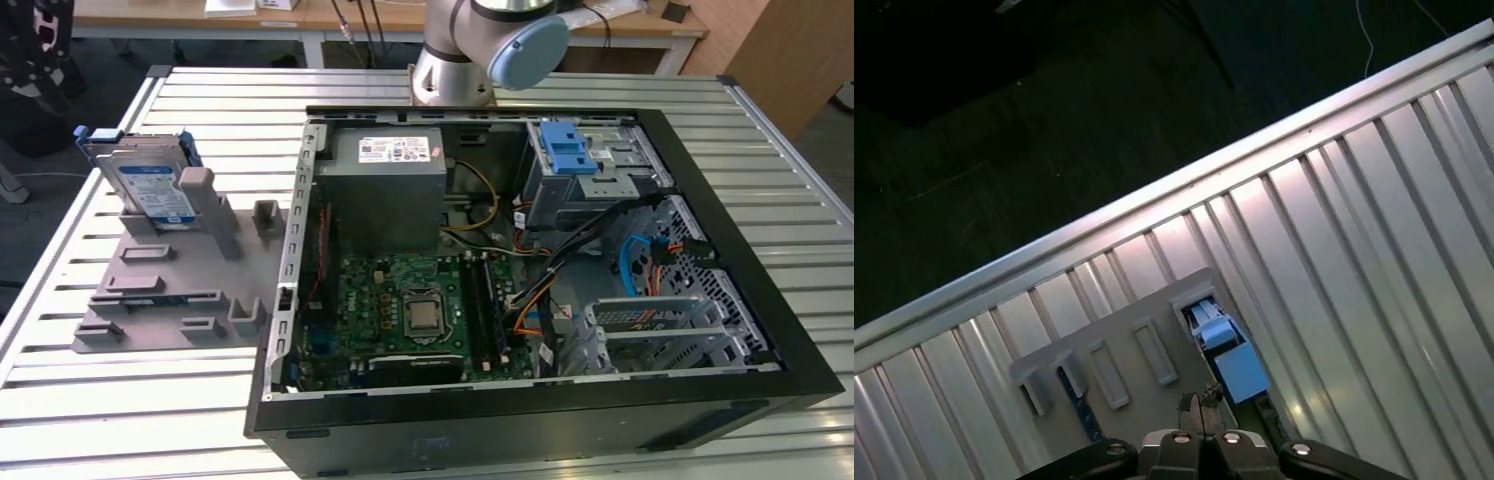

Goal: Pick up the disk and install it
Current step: 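Pick up the disk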

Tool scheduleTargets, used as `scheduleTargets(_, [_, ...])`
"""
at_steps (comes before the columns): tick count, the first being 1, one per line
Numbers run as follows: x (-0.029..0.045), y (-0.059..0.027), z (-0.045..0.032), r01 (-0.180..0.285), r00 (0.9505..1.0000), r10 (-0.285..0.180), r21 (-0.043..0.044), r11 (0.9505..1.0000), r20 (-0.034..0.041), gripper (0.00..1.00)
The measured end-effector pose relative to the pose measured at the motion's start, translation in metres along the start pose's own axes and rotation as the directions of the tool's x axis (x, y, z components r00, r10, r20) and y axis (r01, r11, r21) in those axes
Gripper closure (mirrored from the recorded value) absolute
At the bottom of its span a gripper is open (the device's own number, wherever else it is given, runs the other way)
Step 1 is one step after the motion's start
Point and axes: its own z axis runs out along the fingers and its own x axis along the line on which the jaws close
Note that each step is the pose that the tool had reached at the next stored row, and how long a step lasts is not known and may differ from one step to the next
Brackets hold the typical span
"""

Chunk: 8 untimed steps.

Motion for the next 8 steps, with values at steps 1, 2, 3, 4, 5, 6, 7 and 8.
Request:
scheduleTargets(1, [0.0000, 0.0000, 0.0003, 0.019, 0.9998, -0.019, 0.0002, 0.9998, 0.0000, 0.89])
scheduleTargets(2, [0.0000, 0.0000, 0.0006, 0.037, 0.9993, -0.037, 0.0001, 0.9993, -0.0002, 0.89])
scheduleTargets(3, [0.0000, 0.0000, 0.0008, 0.055, 0.9985, -0.055, -0.0001, 0.9985, -0.0004, 0.89])
scheduleTargets(4, [0.0000, 0.0000, 0.0012, 0.073, 0.9973, -0.073, -0.0003, 0.9973, -0.0006, 0.89])
scheduleTargets(5, [0.0000, 0.0000, 0.0017, 0.091, 0.9958, -0.091, -0.0005, 0.9958, -0.0007, 0.89])
scheduleTargets(6, [0.0000, 0.0000, 0.0021, 0.110, 0.9939, -0.110, -0.0006, 0.9939, -0.0009, 0.89])
scheduleTargets(7, [0.0000, -0.0001, 0.0023, 0.125, 0.9921, -0.125, -0.0008, 0.9921, -0.0010, 0.89])
scheduleTargets(8, [0.0000, -0.0001, 0.0027, 0.135, 0.9909, -0.135, -0.0002, 0.9909, -0.0008, 0.89])
